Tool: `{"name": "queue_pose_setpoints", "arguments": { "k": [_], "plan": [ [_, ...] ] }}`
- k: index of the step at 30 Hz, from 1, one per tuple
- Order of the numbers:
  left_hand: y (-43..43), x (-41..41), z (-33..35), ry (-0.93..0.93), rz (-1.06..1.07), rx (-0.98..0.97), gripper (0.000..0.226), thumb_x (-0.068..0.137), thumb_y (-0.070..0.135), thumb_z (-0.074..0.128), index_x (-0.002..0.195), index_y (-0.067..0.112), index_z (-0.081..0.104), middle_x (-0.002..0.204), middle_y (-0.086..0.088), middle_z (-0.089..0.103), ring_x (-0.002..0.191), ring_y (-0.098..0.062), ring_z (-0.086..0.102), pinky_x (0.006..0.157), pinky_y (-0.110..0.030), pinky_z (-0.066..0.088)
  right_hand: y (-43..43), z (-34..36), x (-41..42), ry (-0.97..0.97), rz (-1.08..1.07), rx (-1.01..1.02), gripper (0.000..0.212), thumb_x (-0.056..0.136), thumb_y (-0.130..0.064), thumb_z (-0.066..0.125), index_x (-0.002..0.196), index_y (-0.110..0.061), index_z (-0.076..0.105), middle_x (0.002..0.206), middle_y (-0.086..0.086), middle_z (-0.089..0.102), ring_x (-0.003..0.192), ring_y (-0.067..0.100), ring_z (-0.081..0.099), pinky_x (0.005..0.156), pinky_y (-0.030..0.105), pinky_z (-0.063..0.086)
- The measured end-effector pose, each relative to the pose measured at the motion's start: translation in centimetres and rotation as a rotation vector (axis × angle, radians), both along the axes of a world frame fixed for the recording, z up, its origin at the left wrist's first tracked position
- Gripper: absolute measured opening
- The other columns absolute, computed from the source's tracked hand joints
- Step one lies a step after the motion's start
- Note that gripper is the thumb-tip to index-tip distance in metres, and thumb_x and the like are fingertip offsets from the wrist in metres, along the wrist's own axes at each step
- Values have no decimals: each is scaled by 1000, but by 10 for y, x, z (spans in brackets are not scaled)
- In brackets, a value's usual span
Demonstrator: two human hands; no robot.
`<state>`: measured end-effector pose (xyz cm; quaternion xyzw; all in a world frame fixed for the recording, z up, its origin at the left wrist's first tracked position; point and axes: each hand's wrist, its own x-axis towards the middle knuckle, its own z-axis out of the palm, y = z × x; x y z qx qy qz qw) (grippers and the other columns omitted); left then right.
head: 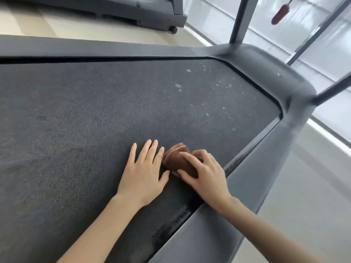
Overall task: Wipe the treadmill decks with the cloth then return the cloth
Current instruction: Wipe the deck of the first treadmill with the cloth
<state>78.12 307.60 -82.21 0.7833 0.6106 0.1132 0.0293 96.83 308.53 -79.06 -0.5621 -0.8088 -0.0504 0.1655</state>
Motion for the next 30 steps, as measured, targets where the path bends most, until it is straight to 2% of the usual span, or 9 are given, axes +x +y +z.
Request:
{"name": "queue_pose_setpoints", "arguments": {
  "k": [2,4,8,11,18,21,25,28,30],
  "plan": [
    [-1,0,1,-7,-3,-16,69,92,53,20,150,17,8,158,-6,1,145,-21,-7,116,-48,-3,-6,6,2,-9,72,-85,45,81,-52,60,121,-32,61,106,-2,58,95,18,57,76,31,51],
    [0,-2,2,-1,-8,-21,68,92,54,21,150,18,11,158,-6,3,145,-20,-4,117,-47,-2,4,10,10,29,27,-152,47,81,-53,62,124,-37,58,110,-7,56,102,13,54,79,31,49],
    [-2,-3,7,-14,-10,-23,73,87,55,11,146,15,27,155,-7,20,145,-21,11,117,-48,8,41,5,45,55,-67,-132,46,79,-53,63,123,-42,56,109,-8,54,102,14,54,78,31,47],
    [-1,-2,9,-28,-21,-36,79,82,56,4,146,16,26,155,-5,20,145,-19,10,118,-46,8,83,4,92,67,-169,-105,43,79,-52,64,120,-40,57,104,-3,53,98,21,56,72,33,46],
    [-1,1,6,-20,-8,-22,70,86,52,23,140,11,41,150,-9,33,141,-22,23,114,-50,19,155,-1,168,66,-296,-52,43,82,-53,60,122,-35,58,105,5,55,97,30,57,73,32,39],
    [-1,3,5,-16,1,0,68,87,51,27,138,10,44,148,-8,36,140,-22,25,114,-50,19,154,-2,171,73,-218,-65,42,84,-48,61,122,-31,59,105,8,57,96,30,56,77,34,42],
    [0,3,6,15,-11,-10,69,87,52,26,139,10,42,149,-9,34,141,-23,24,115,-49,16,141,26,177,138,-121,-90,39,83,-48,63,118,-32,63,95,2,59,90,23,56,78,30,39],
    [-1,2,4,24,-8,1,71,87,53,23,141,10,40,150,-10,33,141,-24,23,115,-49,14,115,44,192,129,-191,-39,40,77,-54,61,113,-37,65,89,-3,55,84,18,52,76,31,40],
    [-1,2,3,13,-12,6,72,87,53,20,142,10,38,151,-11,31,142,-24,21,115,-50,14,87,42,196,77,-266,-84,37,78,-51,64,112,-36,65,93,0,57,88,23,55,80,36,43]
  ]
}}
